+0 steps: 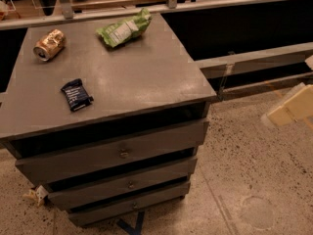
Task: Move green rice chip bag near rxbar blueberry
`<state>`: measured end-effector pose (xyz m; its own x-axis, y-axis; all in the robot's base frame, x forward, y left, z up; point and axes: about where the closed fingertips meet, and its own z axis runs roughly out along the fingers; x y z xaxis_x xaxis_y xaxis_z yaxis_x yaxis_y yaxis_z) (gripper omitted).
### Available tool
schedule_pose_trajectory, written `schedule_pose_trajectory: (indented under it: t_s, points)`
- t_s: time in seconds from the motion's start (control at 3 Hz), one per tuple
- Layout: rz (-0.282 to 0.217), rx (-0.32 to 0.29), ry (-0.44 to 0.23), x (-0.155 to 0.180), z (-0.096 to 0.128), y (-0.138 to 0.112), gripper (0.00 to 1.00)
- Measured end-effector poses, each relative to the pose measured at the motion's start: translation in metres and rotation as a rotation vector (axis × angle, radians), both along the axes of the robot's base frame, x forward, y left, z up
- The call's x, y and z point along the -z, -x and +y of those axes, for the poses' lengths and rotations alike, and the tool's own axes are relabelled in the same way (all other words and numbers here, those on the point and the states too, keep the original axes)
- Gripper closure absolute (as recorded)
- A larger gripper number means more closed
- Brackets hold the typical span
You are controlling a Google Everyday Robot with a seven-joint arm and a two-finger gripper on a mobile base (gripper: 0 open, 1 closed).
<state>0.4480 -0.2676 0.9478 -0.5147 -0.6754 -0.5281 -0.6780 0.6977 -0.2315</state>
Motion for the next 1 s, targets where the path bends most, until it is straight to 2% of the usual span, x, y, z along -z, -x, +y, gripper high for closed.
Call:
schedule_pose_trajectory:
  t_s: [0.33,0.67,1.0]
  points:
    - [-0.134,0.066,-0.185,0.000,-0.013,-0.036,0.00]
    - [-0.334,0.087,-0.293,-0.029,-0.028,-0.091,0.00]
    - [-0.518,0.108,-0.343,-0.072,-0.043,-0.150,0.00]
